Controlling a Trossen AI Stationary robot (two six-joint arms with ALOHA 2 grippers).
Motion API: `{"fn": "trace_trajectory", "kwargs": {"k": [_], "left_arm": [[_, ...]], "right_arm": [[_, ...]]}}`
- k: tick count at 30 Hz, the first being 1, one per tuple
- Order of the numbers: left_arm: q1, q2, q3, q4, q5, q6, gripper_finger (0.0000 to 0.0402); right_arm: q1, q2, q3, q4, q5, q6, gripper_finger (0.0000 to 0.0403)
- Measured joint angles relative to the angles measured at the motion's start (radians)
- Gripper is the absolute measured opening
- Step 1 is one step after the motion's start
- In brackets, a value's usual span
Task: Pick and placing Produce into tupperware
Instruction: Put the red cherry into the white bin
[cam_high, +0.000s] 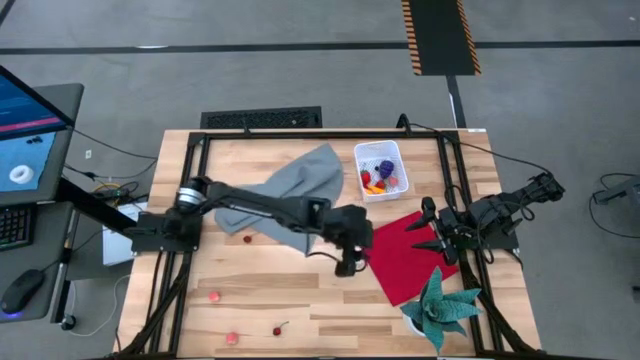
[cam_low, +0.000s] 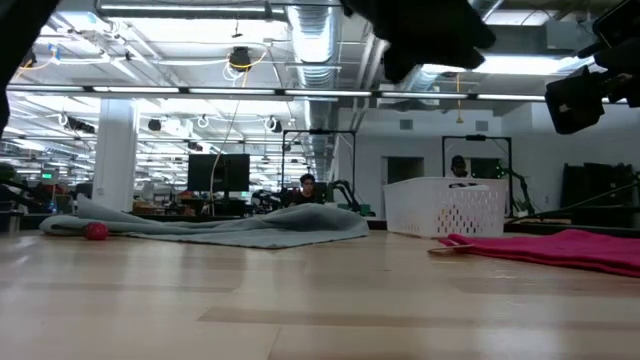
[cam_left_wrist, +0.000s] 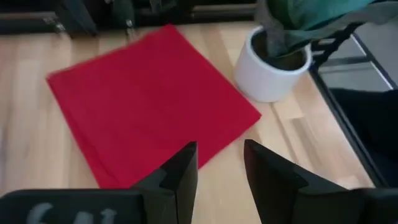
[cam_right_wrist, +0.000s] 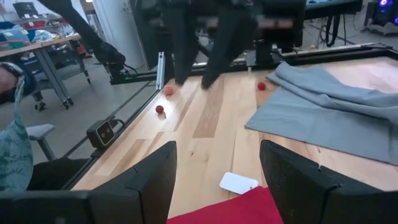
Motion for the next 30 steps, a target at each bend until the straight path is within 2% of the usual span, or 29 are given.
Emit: {"fn": "trace_trajectory", "kwargs": {"k": [4,11,15,19,23,27,30], "left_arm": [[-0.012,-0.134,-0.201,0.135,-0.047,-0.025,0.0122],[-0.041,-0.449,-0.628,0.379,-0.162,-0.132,0.0122],[-0.056,-0.624,-0.798,0.448,-0.206,-0.218,0.0122],[-0.089,-0.764,-0.908,0.388,-0.293,-0.278,0.0122],[-0.122,-0.884,-0.961,0.287,-0.382,-0.324,0.0122],[-0.161,-0.938,-0.978,0.136,-0.422,-0.408,0.0122],[-0.190,-0.959,-0.977,-0.017,-0.494,-0.471,0.0122]], "right_arm": [[0.000,0.000,0.000,0.000,0.000,0.000,0.0254],[0.000,0.000,0.000,0.000,0.000,0.000,0.0254],[0.000,0.000,0.000,0.000,0.000,0.000,0.0254],[0.000,0.000,0.000,0.000,0.000,0.000,0.0254],[0.000,0.000,0.000,0.000,0.000,0.000,0.0254],[0.000,0.000,0.000,0.000,0.000,0.000,0.0254],[0.000,0.000,0.000,0.000,0.000,0.000,0.0254]]}}
